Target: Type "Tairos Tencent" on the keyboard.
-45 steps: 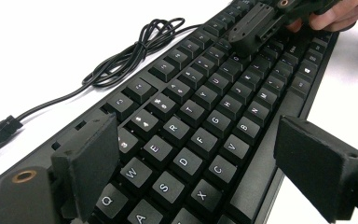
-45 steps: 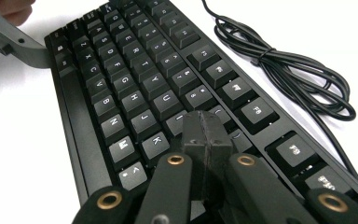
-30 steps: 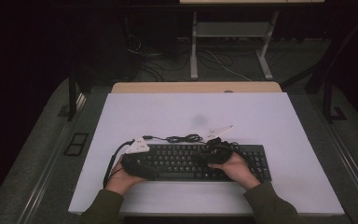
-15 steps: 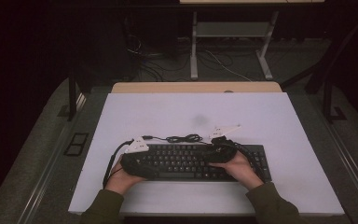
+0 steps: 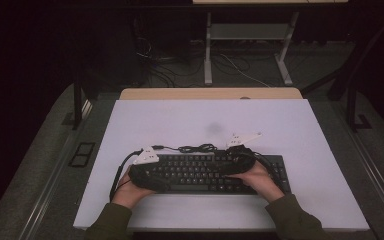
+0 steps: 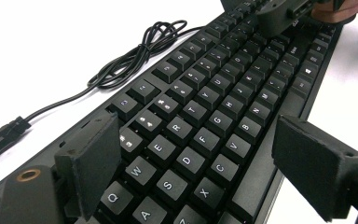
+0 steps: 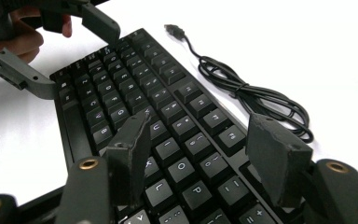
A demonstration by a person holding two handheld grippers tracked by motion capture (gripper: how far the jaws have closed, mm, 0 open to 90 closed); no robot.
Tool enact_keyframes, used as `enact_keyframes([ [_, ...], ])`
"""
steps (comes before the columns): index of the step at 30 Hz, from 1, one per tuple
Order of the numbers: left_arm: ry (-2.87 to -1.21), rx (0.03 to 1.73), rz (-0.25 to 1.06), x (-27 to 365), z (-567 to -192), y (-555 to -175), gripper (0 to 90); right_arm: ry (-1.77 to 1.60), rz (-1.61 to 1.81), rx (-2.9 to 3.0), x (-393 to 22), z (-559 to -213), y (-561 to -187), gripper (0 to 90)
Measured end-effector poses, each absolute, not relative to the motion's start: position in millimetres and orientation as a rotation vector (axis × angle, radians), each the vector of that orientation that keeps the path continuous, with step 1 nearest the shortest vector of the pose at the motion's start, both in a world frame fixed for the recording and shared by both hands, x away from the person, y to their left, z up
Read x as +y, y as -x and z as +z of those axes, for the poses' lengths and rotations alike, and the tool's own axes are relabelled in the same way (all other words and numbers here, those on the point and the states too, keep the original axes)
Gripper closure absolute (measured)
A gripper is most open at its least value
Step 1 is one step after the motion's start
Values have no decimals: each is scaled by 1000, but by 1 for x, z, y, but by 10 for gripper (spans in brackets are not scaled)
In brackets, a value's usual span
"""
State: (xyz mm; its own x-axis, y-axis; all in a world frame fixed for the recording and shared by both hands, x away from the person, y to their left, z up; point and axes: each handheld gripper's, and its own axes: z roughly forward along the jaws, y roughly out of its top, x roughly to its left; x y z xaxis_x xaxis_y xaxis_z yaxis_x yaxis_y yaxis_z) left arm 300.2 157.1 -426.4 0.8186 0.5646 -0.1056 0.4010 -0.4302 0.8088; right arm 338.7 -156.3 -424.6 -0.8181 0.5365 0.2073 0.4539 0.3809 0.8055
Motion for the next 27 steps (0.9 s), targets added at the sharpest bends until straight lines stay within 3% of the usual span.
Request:
enact_keyframes([
  [8,-2080,711,237,162,-425,-300,163,-914,1441,2531,-158,-423,-338,383],
  [17,-2072,709,244,169,-423,-299,246,-911,1444,2523,-159,-422,-337,381],
  [27,-2076,709,247,177,-423,-299,470,-918,1445,2528,-160,-421,-337,378],
])
